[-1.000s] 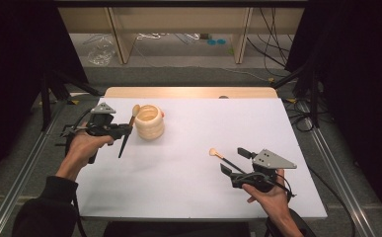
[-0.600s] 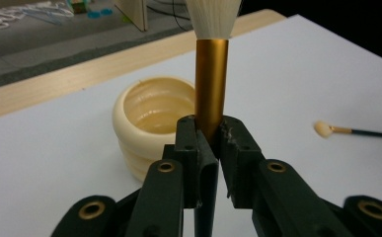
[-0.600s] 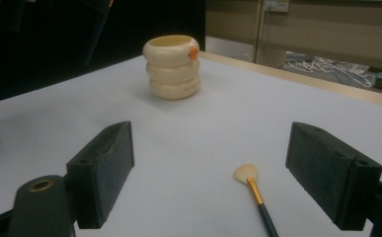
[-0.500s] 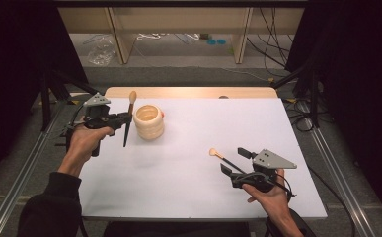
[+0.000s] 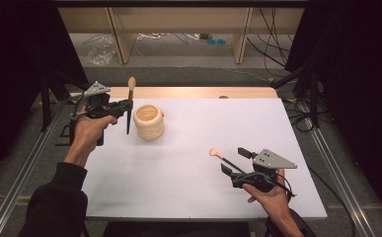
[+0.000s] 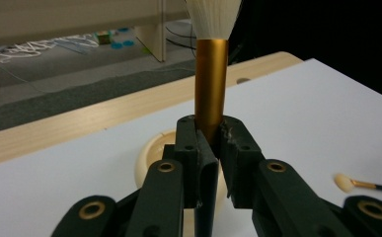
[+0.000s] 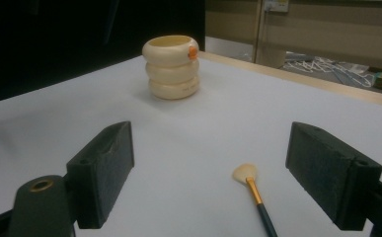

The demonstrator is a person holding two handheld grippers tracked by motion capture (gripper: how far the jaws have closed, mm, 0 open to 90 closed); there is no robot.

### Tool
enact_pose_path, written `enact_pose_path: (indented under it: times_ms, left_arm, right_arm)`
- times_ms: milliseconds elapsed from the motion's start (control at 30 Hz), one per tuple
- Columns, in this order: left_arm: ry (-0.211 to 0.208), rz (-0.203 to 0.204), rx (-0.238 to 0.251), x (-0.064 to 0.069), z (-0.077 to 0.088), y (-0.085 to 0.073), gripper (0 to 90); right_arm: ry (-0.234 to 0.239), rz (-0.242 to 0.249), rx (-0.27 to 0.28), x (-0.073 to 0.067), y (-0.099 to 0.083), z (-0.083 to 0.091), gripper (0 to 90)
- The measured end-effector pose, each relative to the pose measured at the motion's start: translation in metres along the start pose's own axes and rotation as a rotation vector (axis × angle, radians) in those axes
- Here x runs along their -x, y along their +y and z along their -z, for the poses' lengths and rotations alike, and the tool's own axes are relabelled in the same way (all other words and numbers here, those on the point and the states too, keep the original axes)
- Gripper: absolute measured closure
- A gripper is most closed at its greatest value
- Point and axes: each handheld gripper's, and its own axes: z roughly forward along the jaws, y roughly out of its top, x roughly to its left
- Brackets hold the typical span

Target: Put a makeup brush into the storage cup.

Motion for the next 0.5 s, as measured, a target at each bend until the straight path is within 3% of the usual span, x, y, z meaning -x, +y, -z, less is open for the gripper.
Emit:
enact_pose_path:
  times_ms: [200, 333, 400, 500]
  left_arm:
    - [0.042, 0.023, 0.063, -0.003, -0.006, 0.003, 78.5]
    - [0.054, 0.032, 0.058, -0.005, -0.012, 0.005, 78.5]
    - [0.060, 0.043, 0.070, -0.006, -0.016, 0.006, 78.5]
    - [0.073, 0.032, 0.075, -0.007, -0.019, 0.008, 78.5]
  right_arm:
    - [-0.002, 0.009, 0.007, 0.001, 0.000, 0.000, 19.6]
    - [0.003, -0.005, -0.001, 0.000, 0.000, 0.000, 19.6]
    - [-0.004, 0.011, 0.008, 0.001, 0.000, 0.000, 19.6]
    - [0.001, -0.003, -0.004, 0.000, 0.000, 0.000, 19.6]
